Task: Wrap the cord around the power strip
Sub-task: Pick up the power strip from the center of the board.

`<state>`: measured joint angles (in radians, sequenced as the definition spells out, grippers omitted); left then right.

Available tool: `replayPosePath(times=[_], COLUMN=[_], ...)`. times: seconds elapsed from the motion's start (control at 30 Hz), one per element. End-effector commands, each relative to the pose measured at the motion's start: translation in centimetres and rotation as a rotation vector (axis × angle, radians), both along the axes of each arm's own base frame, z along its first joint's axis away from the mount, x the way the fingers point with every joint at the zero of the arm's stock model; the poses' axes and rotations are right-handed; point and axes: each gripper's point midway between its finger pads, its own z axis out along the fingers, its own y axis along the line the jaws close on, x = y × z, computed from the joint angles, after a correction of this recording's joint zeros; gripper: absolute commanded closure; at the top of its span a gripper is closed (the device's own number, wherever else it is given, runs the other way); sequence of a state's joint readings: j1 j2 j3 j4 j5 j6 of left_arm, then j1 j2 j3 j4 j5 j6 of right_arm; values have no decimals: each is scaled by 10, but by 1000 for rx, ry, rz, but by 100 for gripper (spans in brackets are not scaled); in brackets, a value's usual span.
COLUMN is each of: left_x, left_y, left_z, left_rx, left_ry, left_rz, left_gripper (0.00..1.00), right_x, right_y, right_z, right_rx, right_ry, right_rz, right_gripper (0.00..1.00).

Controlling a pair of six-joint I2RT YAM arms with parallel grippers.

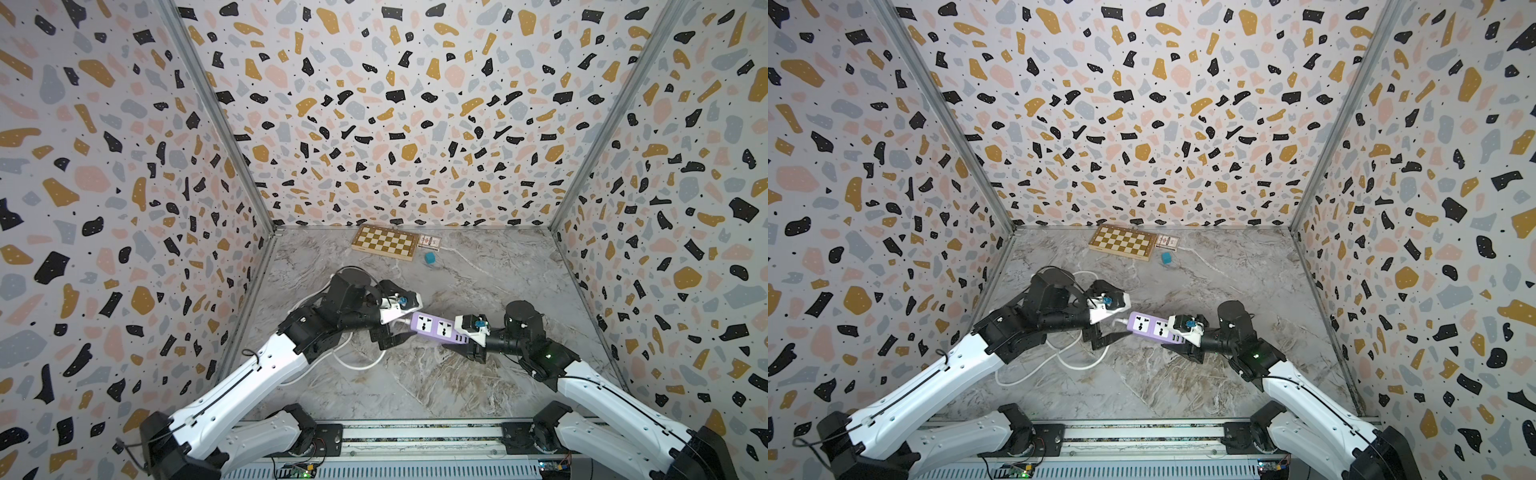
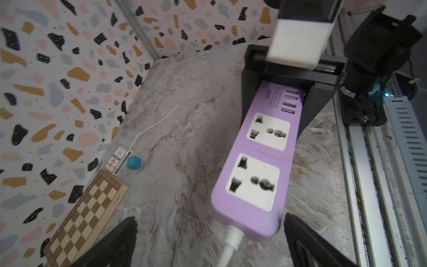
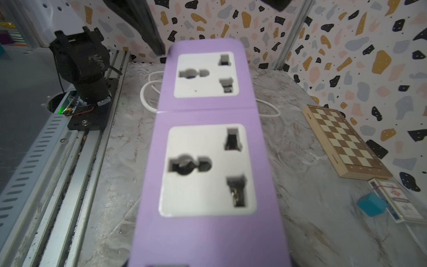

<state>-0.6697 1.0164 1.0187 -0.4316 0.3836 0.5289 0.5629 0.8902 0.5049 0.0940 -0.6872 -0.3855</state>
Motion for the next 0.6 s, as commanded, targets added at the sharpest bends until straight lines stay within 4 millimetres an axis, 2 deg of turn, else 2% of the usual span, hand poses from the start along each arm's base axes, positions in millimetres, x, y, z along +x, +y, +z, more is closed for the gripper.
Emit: replayPosePath(times=[0.0, 0.13, 0.4, 0.47, 0.57], left_x=[5, 2, -5, -4, 9], left_y=[17, 32, 35, 39, 50], left_z=[18, 0, -18, -26, -33], left_rx=[-126, -154, -132, -112, -130], left_ry=[10, 79, 137, 168, 179], left_rz=[88, 126, 118, 148, 246], left_gripper=[1, 1, 1, 1, 1], right_x=[10, 14, 15, 19, 26], right_y=[-5, -8, -8, -12, -21], right_z=[29, 37, 44, 50, 71], right_rx=[93, 123, 137, 153, 192], right_ry=[-52, -54, -59, -65, -95], right_rz=[-43, -55, -47, -73, -125], right_gripper=[87, 90, 92, 93, 95])
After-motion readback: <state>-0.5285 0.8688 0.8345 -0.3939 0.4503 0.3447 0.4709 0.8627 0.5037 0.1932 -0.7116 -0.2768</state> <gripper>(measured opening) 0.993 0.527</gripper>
